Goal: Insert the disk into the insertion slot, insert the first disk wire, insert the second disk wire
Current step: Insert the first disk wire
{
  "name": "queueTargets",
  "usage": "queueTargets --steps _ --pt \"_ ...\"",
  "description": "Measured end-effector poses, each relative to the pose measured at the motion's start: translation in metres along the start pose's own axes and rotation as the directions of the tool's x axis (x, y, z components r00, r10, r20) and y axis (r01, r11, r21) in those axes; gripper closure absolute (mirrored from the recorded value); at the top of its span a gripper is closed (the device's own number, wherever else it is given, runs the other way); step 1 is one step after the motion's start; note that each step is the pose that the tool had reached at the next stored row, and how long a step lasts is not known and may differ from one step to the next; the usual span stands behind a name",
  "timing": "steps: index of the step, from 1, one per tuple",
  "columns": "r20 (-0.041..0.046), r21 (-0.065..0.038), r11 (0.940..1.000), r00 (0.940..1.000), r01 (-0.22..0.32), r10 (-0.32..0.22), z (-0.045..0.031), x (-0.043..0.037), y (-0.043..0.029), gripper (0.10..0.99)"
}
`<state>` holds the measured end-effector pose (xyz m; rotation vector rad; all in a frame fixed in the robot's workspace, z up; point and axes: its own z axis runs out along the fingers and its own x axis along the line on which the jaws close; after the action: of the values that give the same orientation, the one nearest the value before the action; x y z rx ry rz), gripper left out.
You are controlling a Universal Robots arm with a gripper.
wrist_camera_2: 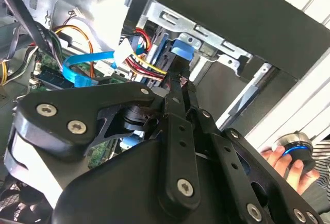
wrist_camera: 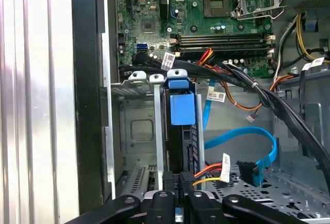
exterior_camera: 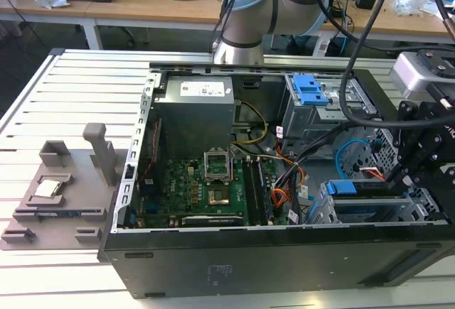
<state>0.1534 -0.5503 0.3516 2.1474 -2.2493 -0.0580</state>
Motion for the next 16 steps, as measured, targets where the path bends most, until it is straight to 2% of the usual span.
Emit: queueTargets --steps 3,5,14,16 --pt "0.0115 -0.001 1.0 0.9999 0.001 -0.001 0.0006 -0.0057 0.0031 0.922" --pt "0.0227 -0.001 1.0 0.9997 0.001 -0.001 0.0019 -0.0088 0.0047 0.922" --pt "0.0267 -0.001 1.0 0.9996 0.001 -0.001 0.0058 -0.0089 0.0071 0.922" --pt "0.0302 -0.001 1.0 0.9995 0.002 -0.002 0.0094 -0.0088 0.0069 0.922"
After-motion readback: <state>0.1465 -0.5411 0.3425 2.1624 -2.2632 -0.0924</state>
